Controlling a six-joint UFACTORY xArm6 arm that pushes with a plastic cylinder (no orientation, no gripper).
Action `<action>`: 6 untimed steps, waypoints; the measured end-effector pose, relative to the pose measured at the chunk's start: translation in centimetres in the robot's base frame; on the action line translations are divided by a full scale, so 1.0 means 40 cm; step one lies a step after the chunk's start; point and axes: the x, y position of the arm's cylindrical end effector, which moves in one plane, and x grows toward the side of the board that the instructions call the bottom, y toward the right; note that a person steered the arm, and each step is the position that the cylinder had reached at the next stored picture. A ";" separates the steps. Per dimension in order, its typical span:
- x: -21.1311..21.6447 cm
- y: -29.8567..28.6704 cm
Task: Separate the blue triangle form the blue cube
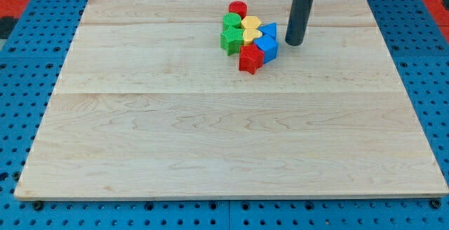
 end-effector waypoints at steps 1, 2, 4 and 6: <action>-0.180 0.067; -0.102 -0.108; 0.143 -0.105; 0.233 0.019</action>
